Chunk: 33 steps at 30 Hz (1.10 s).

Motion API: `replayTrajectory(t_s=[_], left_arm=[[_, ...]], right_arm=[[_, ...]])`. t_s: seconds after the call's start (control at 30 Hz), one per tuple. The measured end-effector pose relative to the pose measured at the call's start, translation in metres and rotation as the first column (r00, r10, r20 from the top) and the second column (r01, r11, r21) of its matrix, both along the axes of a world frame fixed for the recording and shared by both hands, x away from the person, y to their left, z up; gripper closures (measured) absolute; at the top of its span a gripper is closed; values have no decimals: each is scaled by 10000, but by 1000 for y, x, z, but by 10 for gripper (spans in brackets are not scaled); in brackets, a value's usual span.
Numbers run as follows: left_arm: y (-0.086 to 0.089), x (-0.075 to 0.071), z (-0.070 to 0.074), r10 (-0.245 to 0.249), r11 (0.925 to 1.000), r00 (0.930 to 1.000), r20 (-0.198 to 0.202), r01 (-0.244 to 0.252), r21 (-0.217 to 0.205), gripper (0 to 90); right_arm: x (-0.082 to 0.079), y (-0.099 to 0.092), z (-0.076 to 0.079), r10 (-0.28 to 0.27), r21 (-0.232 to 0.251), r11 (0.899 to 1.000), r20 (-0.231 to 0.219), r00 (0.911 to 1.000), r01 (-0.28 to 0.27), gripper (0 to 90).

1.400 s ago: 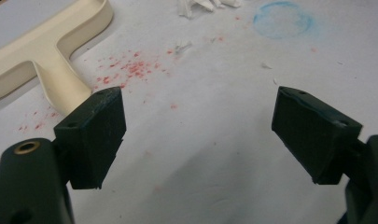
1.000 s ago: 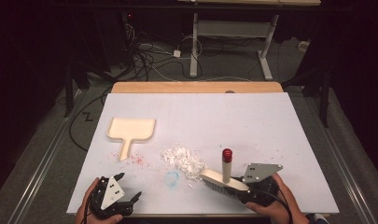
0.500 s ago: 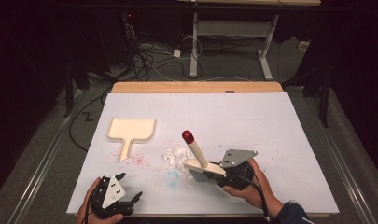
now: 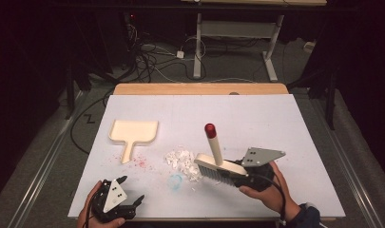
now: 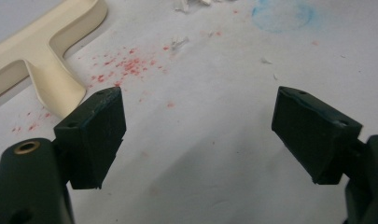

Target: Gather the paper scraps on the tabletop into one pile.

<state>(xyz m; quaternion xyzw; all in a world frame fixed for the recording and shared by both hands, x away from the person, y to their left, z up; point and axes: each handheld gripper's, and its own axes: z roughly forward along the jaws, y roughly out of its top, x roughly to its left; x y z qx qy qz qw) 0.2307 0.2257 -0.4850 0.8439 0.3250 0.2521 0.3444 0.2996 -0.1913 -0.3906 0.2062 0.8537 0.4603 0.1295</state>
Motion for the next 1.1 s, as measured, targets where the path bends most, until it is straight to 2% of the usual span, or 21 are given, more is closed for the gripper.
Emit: replayTrajectory(t_s=[0.07,0.13,0.23,0.3,0.4,0.53,0.6,0.67,0.73,0.9,0.93,1.03,1.1], left_arm=[[0,0,0,-10,10000,10000,3,10,25,169],[0,-1,0,6,10000,10000,4,-6,24,169],[-1,-1,0,6,10000,10000,4,-6,44,169],[-1,0,0,-7,10000,10000,1,7,32,169],[-1,0,0,-12,10000,10000,-29,12,27,169],[-1,-1,-1,-22,10000,10000,-69,23,34,169],[-1,0,-1,-87,9999,9999,-115,88,53,169],[-2,1,-2,-188,9996,9998,-61,189,185,169],[-4,1,-3,-219,9995,9994,-249,225,210,169],[-5,2,-2,-293,9992,9995,-141,297,282,169],[-5,1,-2,-231,9995,9994,-244,237,209,169],[-4,1,-2,-201,9996,9997,-108,203,177,169],[-3,0,-2,-120,9999,9997,-202,122,71,169]], right_arm=[[-3,-11,3,-242,48,9997,204,9995,241,676],[-3,-20,2,-374,142,9992,176,9991,372,677],[0,-33,-6,-632,-64,9980,173,9979,633,676],[2,-39,-14,-787,-318,9963,224,9966,794,676],[5,-47,-28,-770,-735,9944,-115,9970,760,675],[6,-54,-34,-595,-1493,9875,-528,9968,510,675],[7,-59,-32,-626,-1624,9856,-860,9943,480,675],[9,-61,-30,-733,-1863,9810,-995,9923,538,675],[10,-59,-29,-761,-1966,9791,-1184,9900,518,676],[10,-51,-25,-760,-2230,9733,-928,9928,537,679],[10,-52,-24,-684,-2295,9722,-930,9933,455,679],[5,-57,-17,-593,-2279,9730,-892,9943,376,680],[-2,-65,-11,-651,-2379,9701,-684,9955,471,680]])
